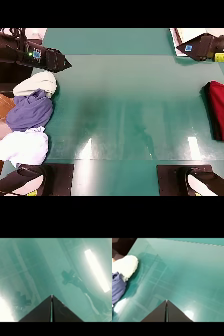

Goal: Fold the shirts.

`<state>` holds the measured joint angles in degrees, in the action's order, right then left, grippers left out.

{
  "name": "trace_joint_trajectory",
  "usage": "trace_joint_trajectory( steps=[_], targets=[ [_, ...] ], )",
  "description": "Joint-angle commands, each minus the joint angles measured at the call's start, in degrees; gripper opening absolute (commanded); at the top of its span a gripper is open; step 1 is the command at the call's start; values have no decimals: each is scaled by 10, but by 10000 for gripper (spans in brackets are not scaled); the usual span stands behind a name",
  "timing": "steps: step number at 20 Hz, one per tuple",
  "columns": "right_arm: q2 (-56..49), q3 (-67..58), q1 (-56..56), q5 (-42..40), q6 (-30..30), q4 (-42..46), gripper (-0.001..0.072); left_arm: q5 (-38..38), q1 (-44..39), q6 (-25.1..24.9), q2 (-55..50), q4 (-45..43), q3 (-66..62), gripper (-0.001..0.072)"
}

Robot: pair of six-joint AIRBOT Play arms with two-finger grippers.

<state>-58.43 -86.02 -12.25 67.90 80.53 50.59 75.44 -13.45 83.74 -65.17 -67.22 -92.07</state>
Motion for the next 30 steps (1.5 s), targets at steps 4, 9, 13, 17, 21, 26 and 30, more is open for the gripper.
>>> trace_joint_trajectory(
  steps=[4, 9, 13, 17, 21, 26, 30],
  targets=[
    [0, -1, -3, 0, 0, 0, 18, 0, 0, 0, 0, 0, 0, 29],
    [0, -1, -3, 2, 0, 0, 18, 0, 0, 0, 1, 0, 0, 29],
    [0, -1, -3, 10, 0, 0, 18, -5, 0, 2, 0, 8, 0, 29],
    [0, -1, -3, 23, 0, 0, 18, -64, 0, -45, 0, -27, 0, 459],
    [0, -1, -3, 27, 0, 0, 18, -100, 5, -3, -22, -209, 4, 664],
    [0, -1, -3, 27, 0, 0, 18, -155, 92, 49, -101, -265, 65, 665],
    [0, -1, -3, 26, 0, 0, 17, -200, 163, 64, -189, -265, 102, 665]
  ],
)
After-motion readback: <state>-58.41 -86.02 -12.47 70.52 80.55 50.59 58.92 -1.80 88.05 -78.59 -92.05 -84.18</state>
